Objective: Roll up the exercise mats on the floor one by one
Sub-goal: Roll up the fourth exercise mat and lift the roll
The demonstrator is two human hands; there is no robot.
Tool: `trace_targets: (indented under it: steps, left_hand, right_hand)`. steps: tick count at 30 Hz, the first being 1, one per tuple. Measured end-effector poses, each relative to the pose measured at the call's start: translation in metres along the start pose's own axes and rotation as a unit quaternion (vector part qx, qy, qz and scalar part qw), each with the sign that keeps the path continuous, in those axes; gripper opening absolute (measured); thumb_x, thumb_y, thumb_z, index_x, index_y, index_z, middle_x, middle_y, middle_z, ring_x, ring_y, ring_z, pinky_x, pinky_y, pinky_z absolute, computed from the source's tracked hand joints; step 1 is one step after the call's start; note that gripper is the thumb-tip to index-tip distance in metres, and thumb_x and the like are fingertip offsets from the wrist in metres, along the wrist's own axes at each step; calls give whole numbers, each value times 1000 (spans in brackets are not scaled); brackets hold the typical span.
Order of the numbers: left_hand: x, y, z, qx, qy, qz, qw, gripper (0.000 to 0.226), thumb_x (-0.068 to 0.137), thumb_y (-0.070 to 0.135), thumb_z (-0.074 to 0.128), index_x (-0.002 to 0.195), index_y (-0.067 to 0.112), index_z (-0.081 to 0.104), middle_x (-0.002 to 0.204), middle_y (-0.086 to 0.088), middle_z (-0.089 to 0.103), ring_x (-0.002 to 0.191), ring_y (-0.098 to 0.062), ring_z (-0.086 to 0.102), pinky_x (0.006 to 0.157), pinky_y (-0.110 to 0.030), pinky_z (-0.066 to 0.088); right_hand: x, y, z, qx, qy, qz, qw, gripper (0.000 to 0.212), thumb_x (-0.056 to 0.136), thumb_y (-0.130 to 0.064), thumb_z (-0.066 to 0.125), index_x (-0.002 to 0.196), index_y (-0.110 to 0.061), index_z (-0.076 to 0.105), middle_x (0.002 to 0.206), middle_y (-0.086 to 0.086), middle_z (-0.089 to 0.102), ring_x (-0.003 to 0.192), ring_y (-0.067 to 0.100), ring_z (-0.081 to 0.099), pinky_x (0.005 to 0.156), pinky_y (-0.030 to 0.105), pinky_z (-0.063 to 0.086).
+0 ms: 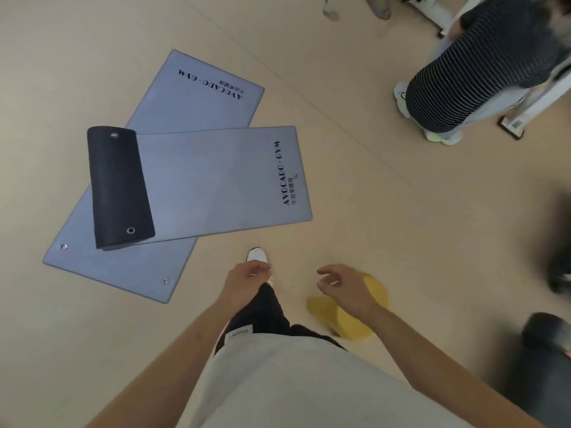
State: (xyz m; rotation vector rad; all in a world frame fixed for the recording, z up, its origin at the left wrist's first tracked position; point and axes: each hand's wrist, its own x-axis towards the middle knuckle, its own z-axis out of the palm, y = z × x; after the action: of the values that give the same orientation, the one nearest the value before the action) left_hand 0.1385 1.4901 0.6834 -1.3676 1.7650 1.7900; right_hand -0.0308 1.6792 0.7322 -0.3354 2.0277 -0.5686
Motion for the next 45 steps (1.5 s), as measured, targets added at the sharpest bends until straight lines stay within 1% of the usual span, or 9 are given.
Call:
trace_targets:
  steps: [7, 12, 18, 21, 25, 32, 35, 40, 45]
  left_hand:
    - [119, 74, 7, 17, 10, -26, 999, 17, 94, 19, 67, 109, 19, 77, 109, 3, 73, 106, -16, 64, 96, -29, 46]
    - [206, 100, 33, -18, 38, -62, 997, 17, 93, 22, 68, 108, 20, 77, 106, 3, 74, 108, -18, 66, 101, -31, 47]
    - [319, 67, 91, -91, 108, -140, 980, 20, 95, 22, 66, 112, 20, 76, 111, 4, 74, 104, -18, 67, 91, -27, 46]
    - [378, 33, 136, -147, 168, -165, 961, 20, 96, 22, 66, 113, 19, 76, 107, 3, 76, 102, -21, 71, 95, -36, 55]
    - [456, -10, 200, -126, 252, -110, 953, 23, 99, 29, 62, 120, 26, 71, 99, 13, 73, 90, 1, 67, 93, -31, 54]
    - [632, -84, 290, 80, 249, -6, 965, 39, 97, 44, 65, 131, 25, 66, 125, 7, 70, 116, -18, 62, 92, -38, 49]
    - [711, -114, 321, 177, 260, 69, 947, 57, 89, 55, 62, 132, 18, 65, 126, -4, 69, 115, -32, 62, 88, -43, 50]
    - [797, -152, 365, 311, 281, 71, 905, 103, 62, 83, 63, 141, 18, 50, 147, -10, 50, 139, -37, 40, 105, -50, 34]
    - [820, -160, 366, 342, 369, 79, 860, 79, 59, 72, 61, 119, 21, 58, 126, -4, 57, 115, -31, 46, 90, -44, 33]
  right_hand:
    - [119, -17, -94, -9, -6, 46, 999, 22, 94, -23, 72, 116, -24, 72, 97, 1, 73, 89, 18, 72, 88, 31, 56]
    - [239, -23, -135, 14, -21, 73, 997, 21, 92, -20, 74, 113, -19, 72, 99, 7, 75, 79, 18, 75, 87, 35, 59]
    - [437, 12, -147, -82, -76, 41, 993, 22, 93, -19, 74, 113, -11, 71, 106, 13, 74, 78, 26, 72, 81, 34, 54]
    - [530, 55, -135, -132, -95, 19, 986, 24, 92, -27, 74, 111, -13, 72, 104, 9, 74, 87, 31, 75, 87, 38, 57]
    - [634, 114, -112, -171, -92, -13, 981, 25, 91, -29, 73, 112, -15, 73, 104, 6, 73, 97, 26, 70, 92, 36, 54]
    - [789, 219, -75, -227, -79, -80, 967, 33, 91, -29, 75, 122, -21, 68, 98, -3, 69, 93, 23, 67, 94, 40, 54]
    - [843, 247, -64, -314, -104, -183, 926, 45, 92, -25, 74, 135, -19, 61, 115, 4, 66, 92, 19, 62, 97, 38, 51]
    - [915, 273, -62, -438, -113, -339, 825, 69, 89, -28, 77, 150, -11, 49, 138, 15, 55, 124, 36, 51, 106, 37, 37]
    - [941, 274, -67, -509, -136, -401, 749, 86, 83, -44, 81, 154, -14, 43, 141, 12, 52, 125, 33, 45, 106, 41, 39]
